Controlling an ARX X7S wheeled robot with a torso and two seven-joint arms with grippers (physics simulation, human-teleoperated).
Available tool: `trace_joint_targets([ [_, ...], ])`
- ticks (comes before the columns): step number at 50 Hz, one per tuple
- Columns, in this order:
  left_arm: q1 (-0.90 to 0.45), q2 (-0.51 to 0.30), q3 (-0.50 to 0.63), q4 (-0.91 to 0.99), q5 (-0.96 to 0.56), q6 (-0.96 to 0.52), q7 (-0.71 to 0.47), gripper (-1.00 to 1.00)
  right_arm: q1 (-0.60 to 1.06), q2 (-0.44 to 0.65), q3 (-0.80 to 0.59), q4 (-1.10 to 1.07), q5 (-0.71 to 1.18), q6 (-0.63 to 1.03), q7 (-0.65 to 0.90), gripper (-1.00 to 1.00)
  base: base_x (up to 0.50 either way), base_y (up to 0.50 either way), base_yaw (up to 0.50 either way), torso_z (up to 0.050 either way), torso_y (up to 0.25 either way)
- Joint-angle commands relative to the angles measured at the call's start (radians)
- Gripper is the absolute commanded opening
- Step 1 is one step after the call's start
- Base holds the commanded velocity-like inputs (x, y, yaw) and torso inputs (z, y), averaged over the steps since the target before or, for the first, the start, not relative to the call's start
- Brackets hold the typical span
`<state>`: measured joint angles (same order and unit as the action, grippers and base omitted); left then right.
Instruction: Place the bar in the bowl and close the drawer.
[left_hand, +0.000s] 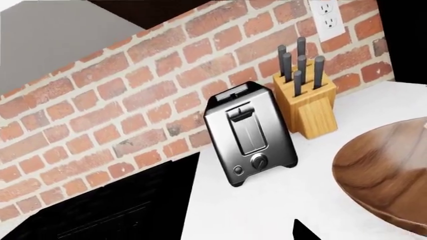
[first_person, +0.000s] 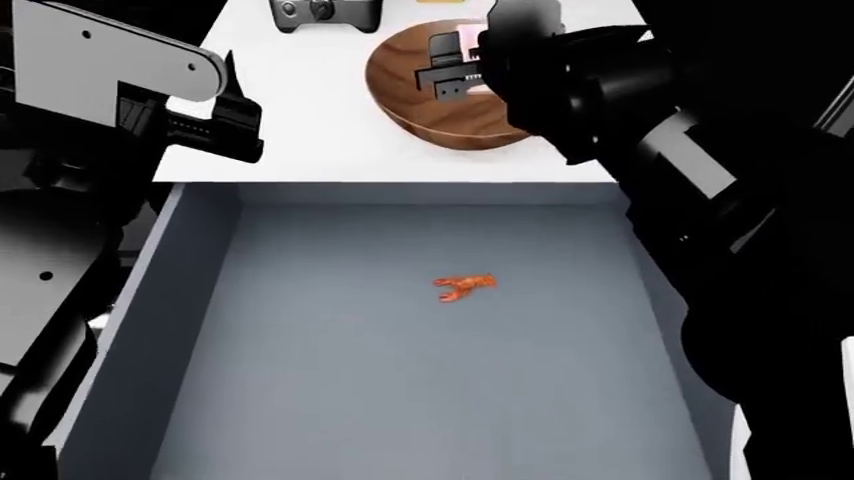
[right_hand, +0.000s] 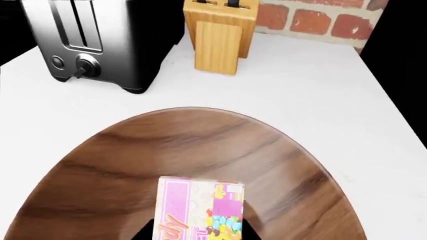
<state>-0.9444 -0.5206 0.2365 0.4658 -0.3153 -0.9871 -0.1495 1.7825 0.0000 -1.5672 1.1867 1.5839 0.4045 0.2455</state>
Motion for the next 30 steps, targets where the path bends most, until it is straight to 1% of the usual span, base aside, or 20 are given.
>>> trace_joint_targets([
  [1,-0.004,0.000,0.004,-0.002,-0.001,0.000,-0.001,1.00,0.004,0.000,-0.005,0.003,0.000,0.010,-0.010,-1.00,0.00,0.00,0.00,0.000,-0.250],
  [5,-0.007,0.009,-0.012,-0.004,-0.009,-0.009,-0.008,1.00,0.005,0.000,-0.005,0.003,0.002,0.008,-0.011,-1.00,0.00,0.00,0.00,0.000,-0.027],
  [24,-0.009,0.010,-0.013,-0.011,-0.007,-0.004,-0.016,1.00,0.008,0.000,-0.010,0.007,0.030,-0.001,-0.020,-1.00,0.00,0.00,0.00,0.000,0.000],
  [25,-0.009,0.010,-0.012,-0.010,-0.007,-0.004,-0.016,1.00,0.008,0.000,-0.009,0.007,0.033,-0.002,-0.020,1.00,0.00,0.00,0.00,0.000,0.000],
  [30,-0.006,0.010,-0.015,-0.010,-0.010,-0.002,-0.016,1.00,0.006,0.000,-0.012,0.007,0.032,-0.004,-0.025,1.00,0.00,0.00,0.00,0.000,0.000],
])
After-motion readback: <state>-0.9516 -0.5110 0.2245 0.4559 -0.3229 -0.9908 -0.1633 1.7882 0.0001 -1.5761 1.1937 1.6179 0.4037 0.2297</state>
